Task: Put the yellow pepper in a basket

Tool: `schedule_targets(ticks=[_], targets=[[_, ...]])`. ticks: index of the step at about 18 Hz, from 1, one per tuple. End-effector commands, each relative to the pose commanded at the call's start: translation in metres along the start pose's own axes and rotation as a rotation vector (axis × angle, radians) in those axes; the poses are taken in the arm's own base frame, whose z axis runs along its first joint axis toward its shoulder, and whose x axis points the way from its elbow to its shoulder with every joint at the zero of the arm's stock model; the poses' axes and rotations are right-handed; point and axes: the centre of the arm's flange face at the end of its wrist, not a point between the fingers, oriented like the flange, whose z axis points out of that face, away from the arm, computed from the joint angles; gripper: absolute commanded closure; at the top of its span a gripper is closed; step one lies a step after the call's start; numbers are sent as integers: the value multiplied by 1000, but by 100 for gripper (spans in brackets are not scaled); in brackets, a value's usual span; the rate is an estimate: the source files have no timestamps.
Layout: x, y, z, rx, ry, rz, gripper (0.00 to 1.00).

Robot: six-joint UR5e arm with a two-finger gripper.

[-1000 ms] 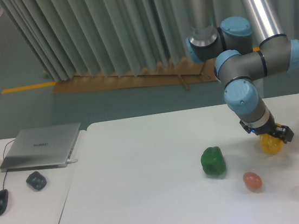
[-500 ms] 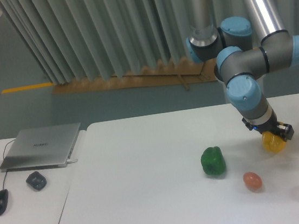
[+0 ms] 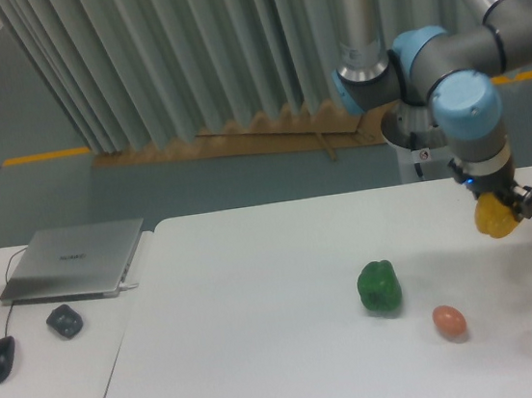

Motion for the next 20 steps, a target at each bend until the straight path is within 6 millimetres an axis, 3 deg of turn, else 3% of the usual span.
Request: schedule_targets(ticks=[1, 9, 12, 15, 20], targets=[[-10, 18, 0, 5, 0, 23, 57], [-35, 68, 6, 19, -8, 30, 57], [-54, 98, 3, 35, -49, -2, 57], [-71, 116, 21, 39, -18, -22, 57], [-97, 148, 30, 43, -81, -17, 57]])
